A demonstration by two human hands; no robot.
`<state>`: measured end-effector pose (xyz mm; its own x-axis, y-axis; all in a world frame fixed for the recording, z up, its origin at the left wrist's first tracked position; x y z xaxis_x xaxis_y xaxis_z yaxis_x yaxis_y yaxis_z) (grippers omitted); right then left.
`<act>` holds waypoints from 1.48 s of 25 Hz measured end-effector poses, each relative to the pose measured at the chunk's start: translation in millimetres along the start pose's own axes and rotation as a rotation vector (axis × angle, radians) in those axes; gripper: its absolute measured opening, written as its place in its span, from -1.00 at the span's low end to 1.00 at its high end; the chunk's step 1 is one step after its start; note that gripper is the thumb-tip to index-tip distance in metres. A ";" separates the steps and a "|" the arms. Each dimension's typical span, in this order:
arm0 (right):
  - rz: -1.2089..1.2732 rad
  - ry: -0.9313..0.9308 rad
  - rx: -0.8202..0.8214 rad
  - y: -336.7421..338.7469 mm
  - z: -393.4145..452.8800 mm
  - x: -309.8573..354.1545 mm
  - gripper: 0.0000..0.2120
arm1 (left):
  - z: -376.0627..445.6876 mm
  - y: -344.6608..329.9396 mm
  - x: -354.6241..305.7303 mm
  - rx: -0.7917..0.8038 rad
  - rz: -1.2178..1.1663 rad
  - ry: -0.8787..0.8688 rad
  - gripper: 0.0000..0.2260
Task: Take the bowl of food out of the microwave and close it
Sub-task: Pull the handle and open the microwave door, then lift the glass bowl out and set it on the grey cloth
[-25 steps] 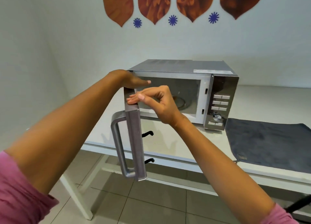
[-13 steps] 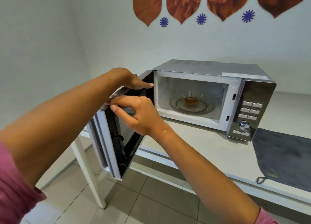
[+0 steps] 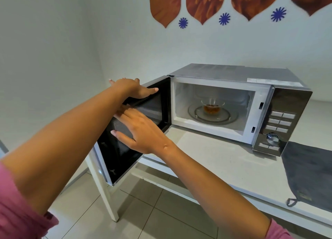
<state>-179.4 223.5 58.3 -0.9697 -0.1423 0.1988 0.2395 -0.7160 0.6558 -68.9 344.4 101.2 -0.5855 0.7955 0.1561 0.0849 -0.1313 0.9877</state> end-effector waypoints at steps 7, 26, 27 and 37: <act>0.076 -0.170 -0.183 27.3 -39.1 -70.1 -0.58 | -7.2 5.0 -14.8 -0.257 -0.020 0.040 -0.09; 0.201 -0.856 -0.984 149.7 -200.3 -284.1 -0.73 | 55.1 -89.3 -258.7 -0.189 -1.339 -0.287 -0.47; 0.260 -0.936 -1.045 151.8 -208.9 -298.7 -0.72 | 64.4 -93.9 -267.1 -0.137 -1.403 -0.250 -0.48; 0.767 -1.346 -1.329 137.6 -239.9 -417.2 -0.42 | 125.7 -135.2 -331.4 0.394 -1.846 0.047 -0.32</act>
<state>246.3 20.3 -109.1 0.0832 -0.5513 0.8301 -0.2837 -0.8116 -0.5106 215.0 172.9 -82.9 -0.1643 -0.2541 -0.9531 -0.4403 0.8835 -0.1597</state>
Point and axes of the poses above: each hand's wrist, its own z-axis towards the middle knuckle, its own y-axis out of the back of the hand, x = y × z, the point moved 9 cm from there along z, towards the middle knuckle, and after that the axes turned 7 degrees about z, right-handed, at the moved point
